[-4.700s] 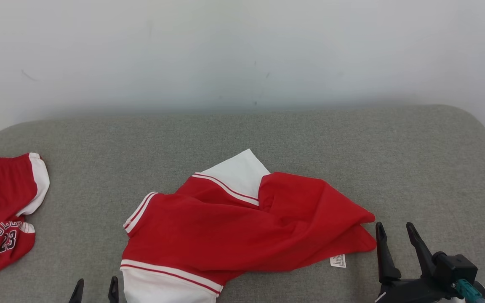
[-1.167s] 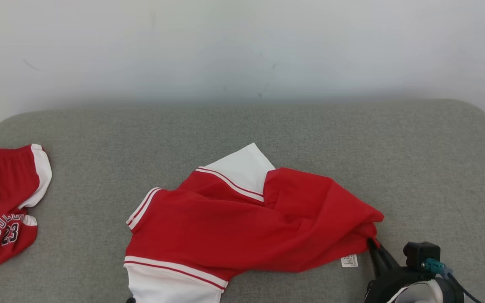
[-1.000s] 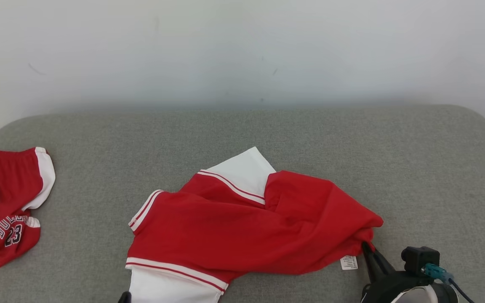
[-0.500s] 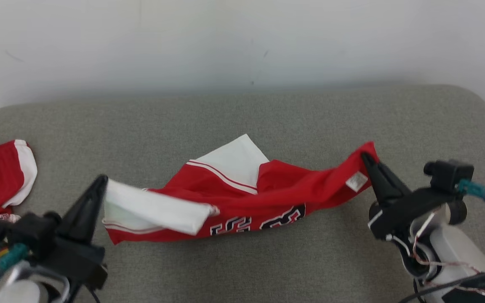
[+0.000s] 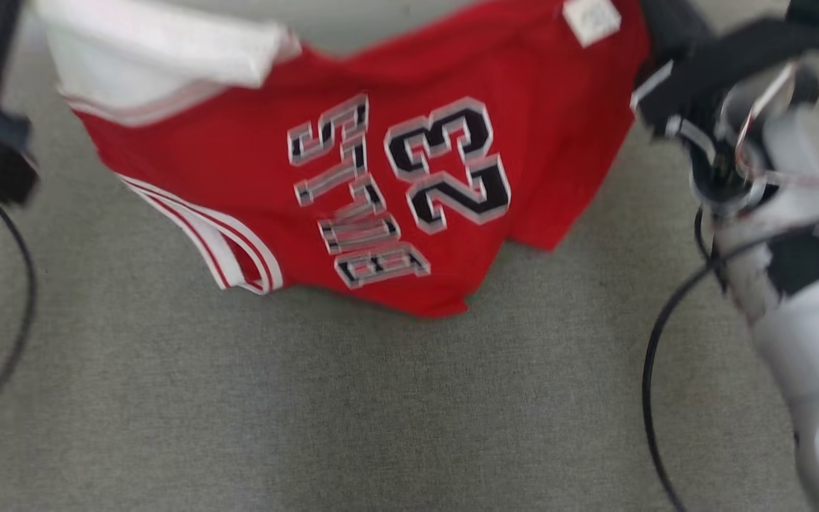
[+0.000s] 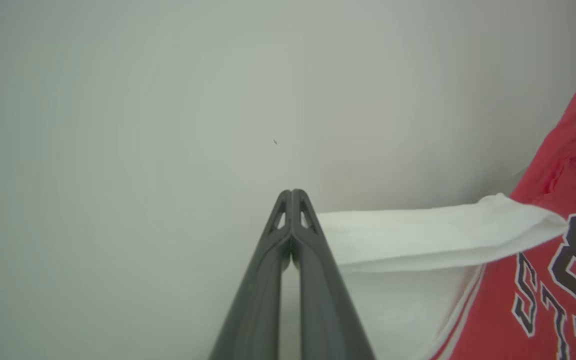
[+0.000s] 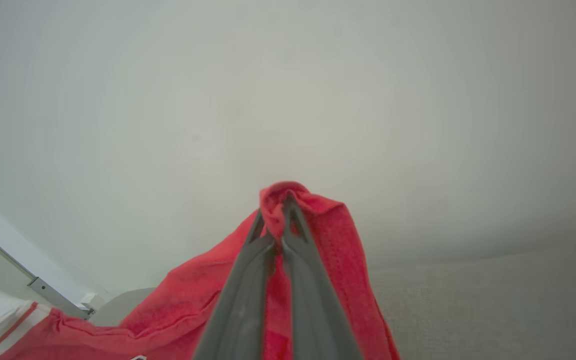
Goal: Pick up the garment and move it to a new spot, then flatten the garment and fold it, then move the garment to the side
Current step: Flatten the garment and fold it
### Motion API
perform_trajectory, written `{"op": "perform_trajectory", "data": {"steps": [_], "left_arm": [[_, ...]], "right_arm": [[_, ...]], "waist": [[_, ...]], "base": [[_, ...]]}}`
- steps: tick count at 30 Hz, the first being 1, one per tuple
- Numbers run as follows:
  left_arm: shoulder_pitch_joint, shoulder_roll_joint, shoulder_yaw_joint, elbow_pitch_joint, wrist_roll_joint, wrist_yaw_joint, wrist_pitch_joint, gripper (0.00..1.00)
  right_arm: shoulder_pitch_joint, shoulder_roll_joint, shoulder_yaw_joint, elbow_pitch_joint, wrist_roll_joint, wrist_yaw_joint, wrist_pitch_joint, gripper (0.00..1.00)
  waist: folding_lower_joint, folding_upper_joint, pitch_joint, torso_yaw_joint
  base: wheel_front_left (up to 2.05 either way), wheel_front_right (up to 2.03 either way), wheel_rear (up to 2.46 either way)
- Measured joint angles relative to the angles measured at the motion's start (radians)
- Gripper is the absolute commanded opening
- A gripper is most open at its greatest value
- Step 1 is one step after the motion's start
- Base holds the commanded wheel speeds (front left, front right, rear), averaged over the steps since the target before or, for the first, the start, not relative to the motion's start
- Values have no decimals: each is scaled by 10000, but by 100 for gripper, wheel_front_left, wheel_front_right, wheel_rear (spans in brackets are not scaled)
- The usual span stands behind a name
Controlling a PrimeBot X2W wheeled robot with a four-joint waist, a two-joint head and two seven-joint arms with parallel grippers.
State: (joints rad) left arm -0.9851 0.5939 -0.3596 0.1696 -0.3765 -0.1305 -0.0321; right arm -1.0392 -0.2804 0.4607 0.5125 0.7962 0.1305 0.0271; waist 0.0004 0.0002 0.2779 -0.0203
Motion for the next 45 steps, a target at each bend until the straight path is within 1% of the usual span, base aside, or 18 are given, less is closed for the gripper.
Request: {"op": "perform_trajectory", "data": {"steps": [1,2,3,5,9,11,14,15,16,17,21,24,27,29,33,39,43,45], "left_arm": [[-1026,182,-391,470,-165,0,17,0],[-1026,182,-391,470,-165,0,17,0],[-2057,207,-644,974,-366,0,10,0],[-3011,307,-924,1448,-405,0,-27,0],[-4758,288,-1415,2516,-663,0,-42,0],[-5545,167,-1728,2930,-742,-2,-44,0],[-6623,-221,-1998,3494,-905,0,-148,0],[-6623,-221,-1998,3494,-905,0,-148,0],[-7125,-384,-2220,3854,-930,0,-270,0],[-7125,-384,-2220,3854,-930,0,-270,0],[-7967,-731,-2754,4472,-991,-2,-518,0],[-8543,-1012,-2706,4870,-1287,0,-869,0],[-8810,-1116,-2897,5108,-1404,0,-1014,0],[-8821,-1039,-2972,5244,-1432,0,-1202,0],[-8589,-947,-2922,5417,-1866,0,-1496,0],[-7444,-920,-2989,5342,-2021,19,-1893,0],[-6523,-838,-2847,4878,-2242,224,-2077,0],[-5866,-788,-2656,4479,-2573,353,-2155,0]], "right_arm": [[-944,86,-63,554,127,0,6,0],[-944,86,-63,554,127,0,6,0],[-1844,215,-128,1085,236,0,2,0],[-2668,393,-257,1567,393,0,-42,0],[-4254,665,-700,2725,635,0,-332,0],[-5015,759,-828,3269,658,0,-474,0],[-6199,909,-1210,4044,669,0,-855,0],[-6199,909,-1210,4044,669,0,-855,0],[-6802,880,-1312,4500,476,0,-1149,0],[-6802,880,-1312,4500,476,0,-1149,0],[-7883,838,-1507,5206,165,0,-1760,0],[-8309,851,-1507,5630,-69,0,-2054,0],[-8477,930,-1277,5804,-184,0,-1977,0],[-8453,963,-1116,5806,-194,0,-1900,0],[-8044,844,-752,5701,-75,0,-1697,0],[-6603,675,-155,5102,673,0,-1085,0],[-5418,512,215,4358,1317,0,-915,0],[-4652,384,428,3944,1590,0,-924,0]], "waist": [[1,0,333,-34],[1,0,333,-34],[1,0,655,-65],[1,1,952,-93],[1,1,1468,-140],[1,2,1662,-138],[0,1,1856,-47],[0,1,1856,-47],[-1,1,1917,80],[-1,1,1917,80],[-2,1,1940,420],[-3,0,1912,657],[-6,-1,1925,825],[-6,-2,2011,868],[-4,-1,2268,864],[-1,0,2376,781],[-3,-1,2146,657],[-3,-1,1982,582]], "base": [[0,0,0],[0,0,0],[0,0,0],[0,0,0],[0,0,0],[0,0,0],[0,0,0],[0,0,0],[0,0,0],[0,0,0],[0,0,0],[0,0,0],[0,0,0],[0,0,0],[0,0,0],[0,0,0],[0,0,0],[0,0,0]]}}
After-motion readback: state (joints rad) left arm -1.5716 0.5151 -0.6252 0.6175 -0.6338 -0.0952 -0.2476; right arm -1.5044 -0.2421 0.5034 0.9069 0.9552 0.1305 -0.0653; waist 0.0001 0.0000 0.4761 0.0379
